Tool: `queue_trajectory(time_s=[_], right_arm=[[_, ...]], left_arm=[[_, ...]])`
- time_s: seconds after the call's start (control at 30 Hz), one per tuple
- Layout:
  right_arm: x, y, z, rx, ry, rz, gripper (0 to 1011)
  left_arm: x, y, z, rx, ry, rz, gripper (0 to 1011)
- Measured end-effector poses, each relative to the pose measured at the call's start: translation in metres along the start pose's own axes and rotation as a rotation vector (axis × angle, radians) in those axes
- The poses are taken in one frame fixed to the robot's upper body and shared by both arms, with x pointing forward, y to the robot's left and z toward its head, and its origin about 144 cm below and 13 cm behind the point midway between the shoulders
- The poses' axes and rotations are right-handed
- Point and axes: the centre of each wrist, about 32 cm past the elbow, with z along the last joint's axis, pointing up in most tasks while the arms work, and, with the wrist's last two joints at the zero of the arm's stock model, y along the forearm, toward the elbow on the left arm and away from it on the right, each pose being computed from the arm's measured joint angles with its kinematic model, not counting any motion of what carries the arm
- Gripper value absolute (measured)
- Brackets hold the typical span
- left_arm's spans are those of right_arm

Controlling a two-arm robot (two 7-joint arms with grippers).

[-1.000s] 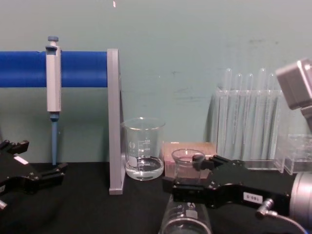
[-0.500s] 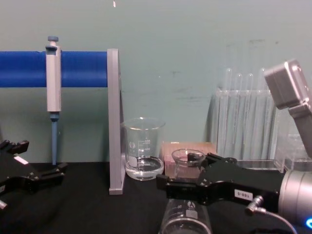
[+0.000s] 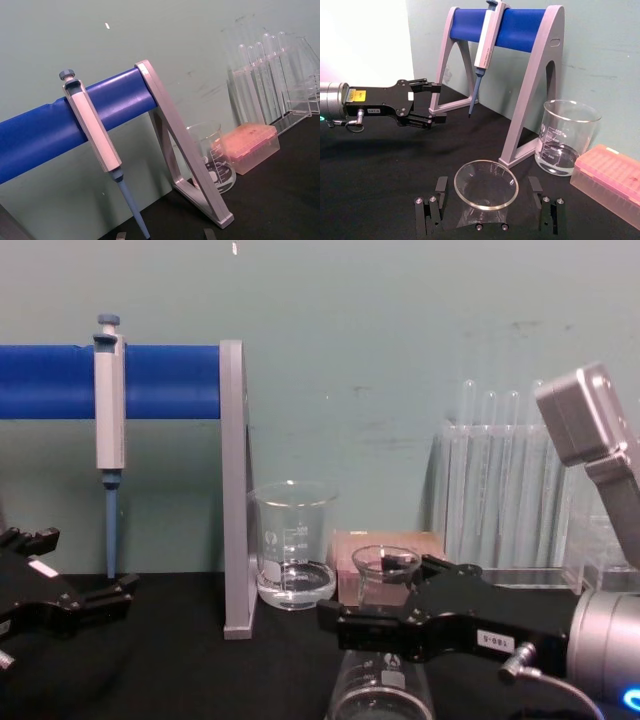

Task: Grasp the erlenmeyer flask with one hand, shake it three times, then place it back.

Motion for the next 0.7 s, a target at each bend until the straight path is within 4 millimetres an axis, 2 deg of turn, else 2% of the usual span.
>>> queue_trajectory(time_s=[0.2,0.37,0.7], right_arm=[[0.0001,-0.0001,0.0000,0.000,0.000,0.000,1000],[0.0002,-0.0004,-0.0001,0.000,0.001,-0.001,934],[0.0004,-0.0006,0.0001,0.001,0.001,-0.002,639]], left_arm=[[0.0000,0.0000,0.0000,0.000,0.000,0.000,1001],[0.0000,0.0000,0.0000,0.000,0.000,0.000,1001],[0.0000,0.0000,0.0000,0.000,0.000,0.000,1001]])
